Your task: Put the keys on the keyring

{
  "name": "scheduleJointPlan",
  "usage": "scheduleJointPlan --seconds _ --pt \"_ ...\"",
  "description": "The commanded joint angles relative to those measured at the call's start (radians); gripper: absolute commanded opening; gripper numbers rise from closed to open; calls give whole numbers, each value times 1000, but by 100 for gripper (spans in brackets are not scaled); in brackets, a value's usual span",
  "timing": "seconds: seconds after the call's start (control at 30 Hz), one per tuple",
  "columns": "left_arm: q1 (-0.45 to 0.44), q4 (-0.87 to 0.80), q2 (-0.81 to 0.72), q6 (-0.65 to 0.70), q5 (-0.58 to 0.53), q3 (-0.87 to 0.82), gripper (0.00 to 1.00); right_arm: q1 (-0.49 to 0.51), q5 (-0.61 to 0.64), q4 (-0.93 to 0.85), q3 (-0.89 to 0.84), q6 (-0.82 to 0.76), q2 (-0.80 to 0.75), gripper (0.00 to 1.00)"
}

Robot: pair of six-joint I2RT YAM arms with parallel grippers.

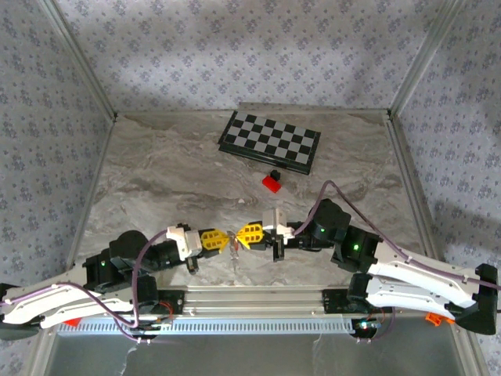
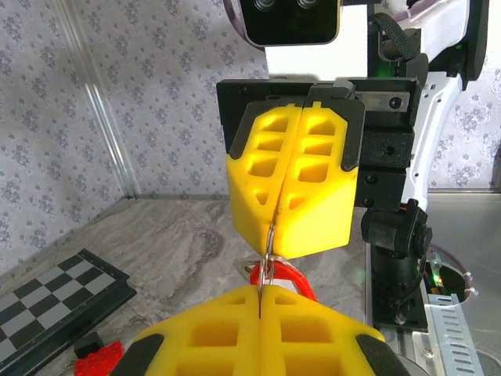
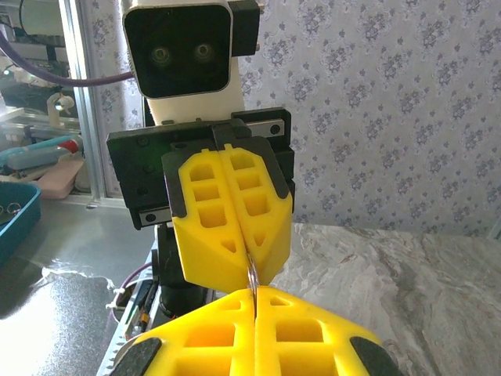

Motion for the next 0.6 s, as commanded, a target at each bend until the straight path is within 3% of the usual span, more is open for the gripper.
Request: scheduleJointPlan --seconds 0.0,0.57 --pt "-7 20 4 -14 10 46 0 3 -35 -24 32 -21 4 0" --pt "-8 25 -11 -44 18 44 0 48 0 -159 80 -118 12 0"
